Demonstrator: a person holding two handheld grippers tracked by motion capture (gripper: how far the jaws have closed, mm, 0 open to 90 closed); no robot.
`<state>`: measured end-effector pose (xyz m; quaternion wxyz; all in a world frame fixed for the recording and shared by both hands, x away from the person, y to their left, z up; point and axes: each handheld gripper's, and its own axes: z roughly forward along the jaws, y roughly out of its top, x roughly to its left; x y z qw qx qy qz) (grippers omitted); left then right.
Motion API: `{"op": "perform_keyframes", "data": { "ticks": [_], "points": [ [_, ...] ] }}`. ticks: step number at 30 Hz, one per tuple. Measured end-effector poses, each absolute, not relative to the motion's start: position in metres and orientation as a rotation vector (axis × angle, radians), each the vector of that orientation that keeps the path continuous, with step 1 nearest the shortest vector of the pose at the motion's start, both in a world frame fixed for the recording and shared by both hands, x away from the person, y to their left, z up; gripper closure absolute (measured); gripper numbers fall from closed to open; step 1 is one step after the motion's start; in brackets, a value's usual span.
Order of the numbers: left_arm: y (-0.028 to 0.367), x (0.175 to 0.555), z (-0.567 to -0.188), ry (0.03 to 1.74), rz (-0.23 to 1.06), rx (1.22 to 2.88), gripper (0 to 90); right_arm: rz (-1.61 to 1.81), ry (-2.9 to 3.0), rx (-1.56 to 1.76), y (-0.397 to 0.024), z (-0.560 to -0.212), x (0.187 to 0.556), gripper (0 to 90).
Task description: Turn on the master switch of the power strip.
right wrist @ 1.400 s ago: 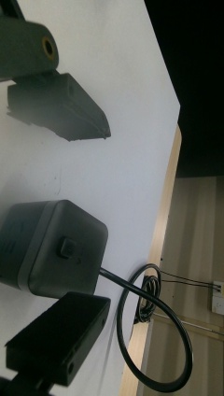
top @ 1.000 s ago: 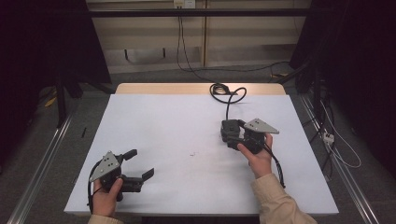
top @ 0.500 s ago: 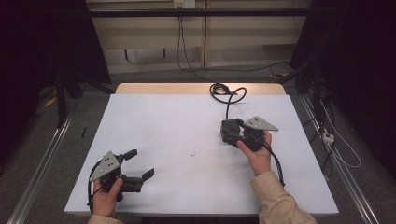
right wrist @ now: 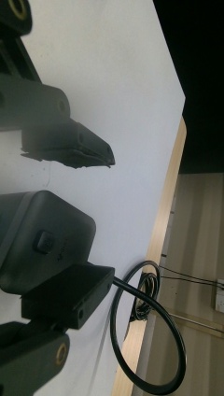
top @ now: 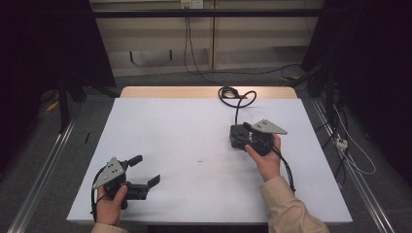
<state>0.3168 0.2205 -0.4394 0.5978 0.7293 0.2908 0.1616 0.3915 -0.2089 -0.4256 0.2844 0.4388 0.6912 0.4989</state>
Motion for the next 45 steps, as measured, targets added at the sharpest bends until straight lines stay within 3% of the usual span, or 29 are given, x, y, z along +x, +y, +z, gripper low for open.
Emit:
{"op": "perform_keyframes", "data": {
  "ticks": [15, 25, 45],
  "points": [
    [0.22, 0.317, -0.439, 0.677, 0.373, 1.693, 2.4, 1.316, 1.853, 1.181, -0.21, -0.424, 0.395, 48.4],
    [0.221, 0.317, -0.439, 0.677, 0.375, 1.693, 2.4, 1.311, 1.862, 1.193, -0.211, -0.425, 0.398, 61.5],
    [0.22, 0.316, -0.439, 0.677, 0.376, 1.691, 2.4, 1.303, 1.861, 1.197, -0.214, -0.426, 0.403, 76.8]
  ]
}}
